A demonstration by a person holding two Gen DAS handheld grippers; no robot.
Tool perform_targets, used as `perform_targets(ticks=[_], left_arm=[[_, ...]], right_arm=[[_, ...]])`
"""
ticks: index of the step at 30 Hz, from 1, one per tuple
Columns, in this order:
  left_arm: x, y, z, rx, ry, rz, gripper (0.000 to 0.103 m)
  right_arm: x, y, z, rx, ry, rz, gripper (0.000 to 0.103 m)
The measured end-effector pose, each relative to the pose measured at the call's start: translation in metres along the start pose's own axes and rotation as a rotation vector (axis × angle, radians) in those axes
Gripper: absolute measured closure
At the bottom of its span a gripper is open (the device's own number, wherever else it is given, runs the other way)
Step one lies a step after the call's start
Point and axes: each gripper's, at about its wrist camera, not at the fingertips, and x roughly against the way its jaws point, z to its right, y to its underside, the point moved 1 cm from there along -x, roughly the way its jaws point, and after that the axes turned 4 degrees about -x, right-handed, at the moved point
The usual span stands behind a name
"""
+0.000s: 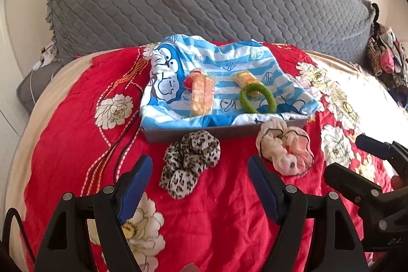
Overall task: Organize objects
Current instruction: 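Pull both tools back from the tray toward the two scrunchies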
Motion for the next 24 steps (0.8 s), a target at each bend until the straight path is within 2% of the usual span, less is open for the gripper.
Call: perform_targets(ticks=[8, 24], left_arm=[[0.028, 0.016, 0.005, -0.019, -0.002, 0.005, 0.024], [0.060, 0.040, 0.001, -0.020, -0.005, 0.010, 0.024]], right_arm=[[0.027, 0.014, -0.005, 0.002, -0.001, 0.016, 0.007], [0.049, 0.038, -0.017, 0.054, 0.030, 0.021, 0.007]])
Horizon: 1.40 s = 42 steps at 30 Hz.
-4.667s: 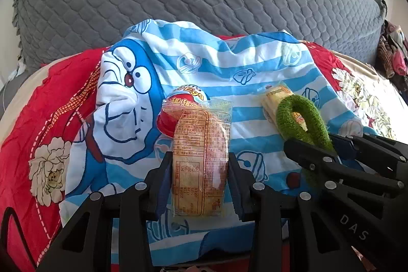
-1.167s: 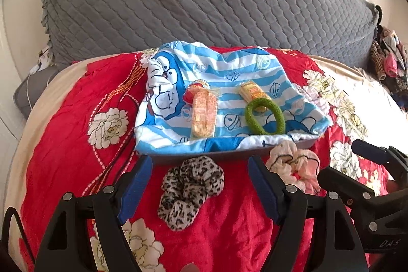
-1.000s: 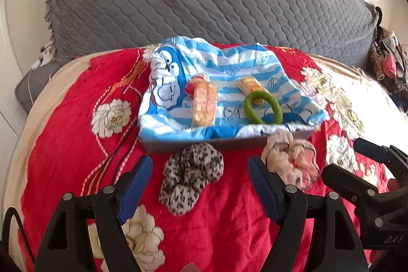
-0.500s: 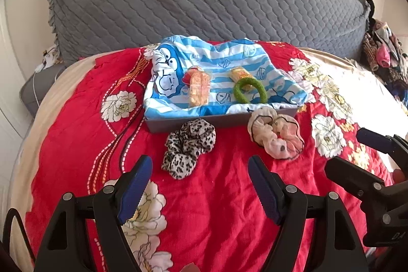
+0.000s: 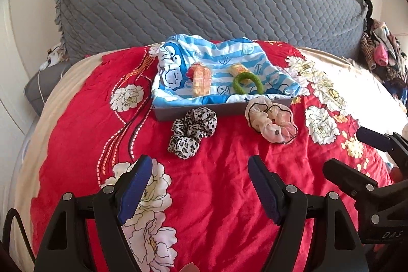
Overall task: Organize objects
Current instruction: 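Pull both tools back from the tray toward the two scrunchies, then close left tool on the leopard scrunchie while right tool closes on the sheer scrunchie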
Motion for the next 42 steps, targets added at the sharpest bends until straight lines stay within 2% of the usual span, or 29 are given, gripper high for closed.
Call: perform_targets(ticks=[8, 22, 32, 42], left_arm=[[-0.011, -0.001, -0.001, 0.000, 0.003, -0.007, 0.024], [-0.085, -0.002, -0.006, 0.011, 0.009, -0.077, 0.024], [-0.130, -0.013, -0.011, 0.009, -0.002, -0.090, 0.024], [-0.167, -0.023, -0.022, 0.048, 0.001, -0.097, 0.024]], right_arm=[[-0.008, 0.002, 0.000, -0.006, -0.007, -0.007, 0.006], [-0.070, -0.008, 0.017, -0.052, 0.014, -0.064, 0.006], [-0.115, -0.016, 0.024, -0.045, 0.035, -0.100, 0.006], [-0.151, -0.024, 0.035, -0.047, 0.043, -0.116, 0.006]])
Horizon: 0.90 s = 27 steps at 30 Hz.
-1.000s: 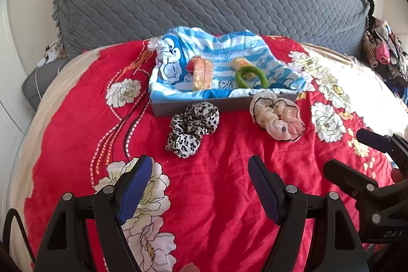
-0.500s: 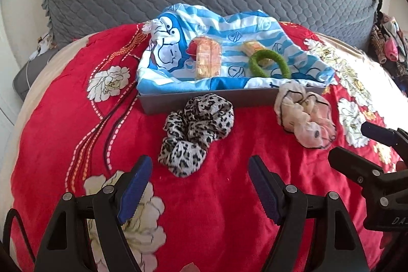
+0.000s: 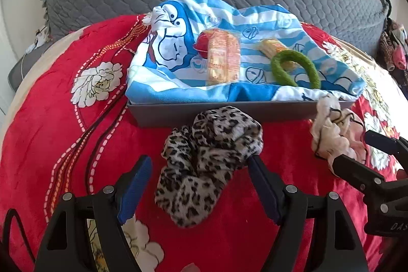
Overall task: Organize objects
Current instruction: 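Close left tool on the leopard scrunchie while right tool closes on the sheer scrunchie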
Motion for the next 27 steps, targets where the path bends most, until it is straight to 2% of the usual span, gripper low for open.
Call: perform_targets(ticks=[14, 18, 20, 23, 25, 27], left_arm=[[-0.031, -0.002, -0.003, 0.008, 0.024, -0.007, 0.024], [-0.035, -0.003, -0.003, 0.019, 0.041, 0.003, 0.024], [-0.035, -0.003, -0.004, 0.027, 0.049, 0.005, 0.024], [-0.034, -0.004, -0.006, 0.034, 0.064, 0.006, 0.037], [-0.032, -0.004, -0.005, 0.032, 0.069, 0.013, 0.059], [-0.031, -0.004, -0.004, 0.032, 0.085, 0.009, 0.067]], right_arm=[[-0.032, -0.008, 0.004, -0.004, 0.000, -0.001, 0.007], [-0.037, -0.008, 0.002, 0.002, 0.003, -0.001, 0.019], [-0.039, -0.007, 0.002, 0.007, 0.004, -0.002, 0.030], [-0.040, -0.008, 0.001, 0.017, 0.001, -0.007, 0.042], [-0.038, -0.009, 0.001, 0.011, -0.011, -0.007, 0.050], [-0.038, -0.009, 0.002, 0.003, -0.020, -0.010, 0.058]])
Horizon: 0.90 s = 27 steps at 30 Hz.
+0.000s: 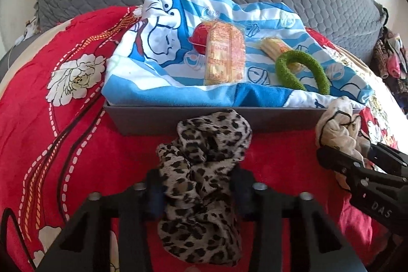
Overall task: Organize objects
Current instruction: 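Close left tool on the leopard scrunchie while right tool closes on the sheer scrunchie, then lift the leopard scrunchie with left tool while right tool lifts the sheer scrunchie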
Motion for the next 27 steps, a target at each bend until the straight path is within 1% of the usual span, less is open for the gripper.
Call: perform_targets(ticks=[4, 7, 9, 11, 14, 17, 20, 27], left_arm=[[0.001, 0.001, 0.002, 0.001, 0.024, -0.002, 0.083], [0.005, 0.002, 0.006, -0.013, 0.032, 0.000, 0.088], [0.007, 0.003, 0.008, -0.012, 0.048, -0.001, 0.089], [0.012, 0.003, 0.010, -0.011, 0.046, 0.006, 0.089], [0.019, 0.005, 0.015, -0.016, 0.050, 0.002, 0.089], [0.030, 0.005, 0.024, -0.056, 0.043, 0.018, 0.089], [0.039, 0.002, 0.028, -0.048, 0.042, 0.026, 0.089], [0.068, -0.006, 0.038, -0.065, 0.028, 0.063, 0.089]], right_arm=[[0.002, -0.001, 0.001, -0.014, -0.020, -0.006, 0.068], [0.004, -0.001, 0.001, -0.032, -0.048, -0.011, 0.074], [0.006, -0.001, -0.001, -0.028, -0.055, -0.008, 0.077], [0.009, -0.002, -0.002, -0.030, -0.061, -0.005, 0.079], [0.016, -0.004, -0.003, -0.042, -0.084, 0.005, 0.080], [0.027, -0.006, -0.005, -0.039, -0.093, 0.027, 0.080], [0.038, -0.008, -0.007, -0.041, -0.103, 0.045, 0.080], [0.065, -0.007, -0.009, -0.041, -0.111, 0.079, 0.080]])
